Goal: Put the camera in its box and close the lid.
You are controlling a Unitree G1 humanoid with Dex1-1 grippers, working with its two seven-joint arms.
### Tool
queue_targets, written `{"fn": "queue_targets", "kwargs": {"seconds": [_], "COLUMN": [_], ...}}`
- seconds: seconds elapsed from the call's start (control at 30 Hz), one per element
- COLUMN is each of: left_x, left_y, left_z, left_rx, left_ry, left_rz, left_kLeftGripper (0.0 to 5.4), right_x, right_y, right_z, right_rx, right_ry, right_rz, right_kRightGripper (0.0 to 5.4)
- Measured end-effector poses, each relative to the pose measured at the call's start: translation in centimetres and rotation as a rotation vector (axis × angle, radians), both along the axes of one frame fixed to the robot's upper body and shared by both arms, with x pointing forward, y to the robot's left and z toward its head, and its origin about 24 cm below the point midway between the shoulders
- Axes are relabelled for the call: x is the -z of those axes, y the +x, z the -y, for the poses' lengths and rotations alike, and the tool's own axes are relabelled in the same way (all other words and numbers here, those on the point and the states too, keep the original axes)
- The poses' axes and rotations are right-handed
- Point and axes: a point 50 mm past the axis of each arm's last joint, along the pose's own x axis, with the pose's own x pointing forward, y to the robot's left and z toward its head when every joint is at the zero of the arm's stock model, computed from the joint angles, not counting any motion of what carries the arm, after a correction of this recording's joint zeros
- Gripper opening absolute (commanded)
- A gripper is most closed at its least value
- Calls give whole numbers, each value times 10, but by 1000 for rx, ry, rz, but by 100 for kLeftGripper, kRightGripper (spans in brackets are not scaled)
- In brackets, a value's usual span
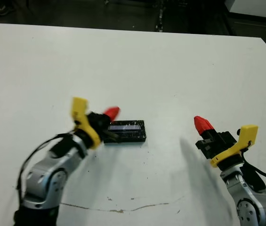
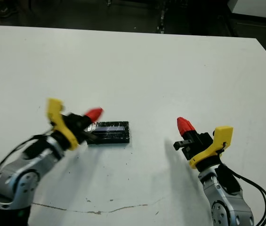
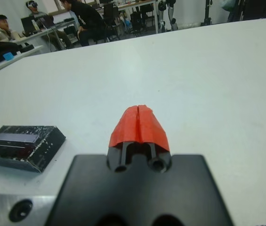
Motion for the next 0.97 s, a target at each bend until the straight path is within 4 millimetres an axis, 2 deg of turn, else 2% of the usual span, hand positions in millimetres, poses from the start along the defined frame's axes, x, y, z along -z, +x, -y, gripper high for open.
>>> {"fn": "queue_targets", "kwargs": {"seconds": [0.13,0.23,0.33,0.57,0.73,0.97], "left_x": [-17,-10,-1,24,37,44], "left_y": [-2,-6,-11,-19,-20,-20], "left_z": [-34,-52,-62,-65,-62,-60], "left_rx": [-184,-287,-364,-498,-530,-521], "left_ry": [132,196,224,156,112,111], "left_rz": [228,292,335,331,311,306], "left_kLeftGripper": [1,1,1,1,1,1], "right_x": [-8,-15,-20,-30,-32,-30], "right_y": [0,1,3,10,13,14], "right_z": [-2,-2,-3,-8,-11,-11], "right_rx": [28,55,86,158,187,200], "right_ry": [-1,-8,0,-12,-30,-34], "right_rz": [45,98,139,193,211,206], "right_kRightGripper": [0,0,0,0,0,0]}}
